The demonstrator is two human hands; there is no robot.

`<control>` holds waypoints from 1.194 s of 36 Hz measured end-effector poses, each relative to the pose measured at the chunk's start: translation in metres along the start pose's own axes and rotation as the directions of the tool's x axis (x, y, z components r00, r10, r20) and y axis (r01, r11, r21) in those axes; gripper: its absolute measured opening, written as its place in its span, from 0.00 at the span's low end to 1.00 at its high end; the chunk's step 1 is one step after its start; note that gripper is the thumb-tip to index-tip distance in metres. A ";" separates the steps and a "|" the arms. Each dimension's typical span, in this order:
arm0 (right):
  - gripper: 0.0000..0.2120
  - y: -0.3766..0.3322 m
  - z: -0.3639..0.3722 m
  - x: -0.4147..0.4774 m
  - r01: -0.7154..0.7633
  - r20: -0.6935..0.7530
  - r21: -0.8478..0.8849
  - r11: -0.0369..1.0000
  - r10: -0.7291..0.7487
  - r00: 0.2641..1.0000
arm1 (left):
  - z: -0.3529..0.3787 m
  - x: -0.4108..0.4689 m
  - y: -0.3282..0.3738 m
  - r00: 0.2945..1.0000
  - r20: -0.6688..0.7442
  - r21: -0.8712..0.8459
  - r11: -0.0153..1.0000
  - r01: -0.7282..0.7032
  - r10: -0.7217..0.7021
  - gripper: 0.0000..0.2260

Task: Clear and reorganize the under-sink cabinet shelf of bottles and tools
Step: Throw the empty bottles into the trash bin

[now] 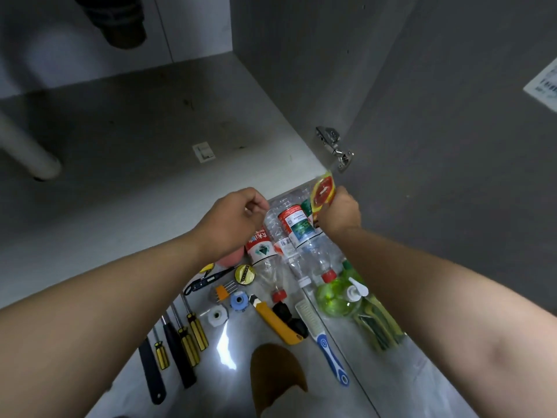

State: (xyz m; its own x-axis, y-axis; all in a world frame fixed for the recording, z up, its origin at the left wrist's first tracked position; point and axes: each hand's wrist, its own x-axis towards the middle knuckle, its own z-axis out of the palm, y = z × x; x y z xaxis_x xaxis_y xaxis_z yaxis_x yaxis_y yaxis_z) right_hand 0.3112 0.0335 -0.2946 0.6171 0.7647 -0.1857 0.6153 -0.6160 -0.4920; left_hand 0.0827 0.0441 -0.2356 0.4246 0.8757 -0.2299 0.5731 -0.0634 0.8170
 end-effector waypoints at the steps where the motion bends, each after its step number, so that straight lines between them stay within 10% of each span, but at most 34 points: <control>1: 0.13 -0.001 -0.006 -0.004 -0.003 -0.025 0.086 0.996 0.005 1.000 | -0.001 0.000 0.003 1.000 0.001 -0.025 1.000 0.009 -0.009 0.06; 6: 0.10 -0.019 -0.039 -0.038 -0.090 0.276 0.684 0.724 -0.142 0.951 | -0.002 -0.003 0.019 0.990 0.045 -0.278 0.950 0.143 -0.135 0.16; 14: 0.09 -0.034 -0.049 -0.065 -0.180 0.601 0.691 0.700 -0.419 0.680 | -0.009 -0.017 0.029 0.994 0.101 -0.547 0.832 0.091 -0.043 0.13; 18: 0.11 -0.019 -0.032 -0.052 -0.039 0.489 0.541 0.840 -0.276 0.827 | -0.018 -0.015 0.018 0.991 -0.016 -0.576 0.811 0.102 -0.136 0.10; 21: 0.19 0.005 -0.012 -0.046 0.225 0.305 0.063 0.972 -0.233 0.923 | -0.029 -0.011 0.003 0.972 -0.071 -0.584 0.800 0.140 -0.223 0.09; 28: 0.43 0.025 0.024 -0.057 0.254 0.355 -0.508 0.823 -0.069 0.933 | -0.042 -0.008 -0.034 0.940 -0.184 -0.575 0.807 0.133 -0.286 0.13; 43: 0.39 0.020 -0.005 -0.059 0.112 0.237 -0.191 0.975 -0.065 0.969 | -0.048 -0.025 0.005 0.984 -0.076 -0.393 0.912 0.118 -0.160 0.12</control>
State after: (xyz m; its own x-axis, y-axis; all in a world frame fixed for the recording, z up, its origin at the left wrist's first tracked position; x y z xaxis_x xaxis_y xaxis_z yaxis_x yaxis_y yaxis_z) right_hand 0.2894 -0.0248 -0.2893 0.4421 0.8262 -0.3493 0.7630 -0.5511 -0.3377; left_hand 0.0416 0.0444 -0.2001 0.2727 0.9084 -0.3168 0.2971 0.2337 0.9258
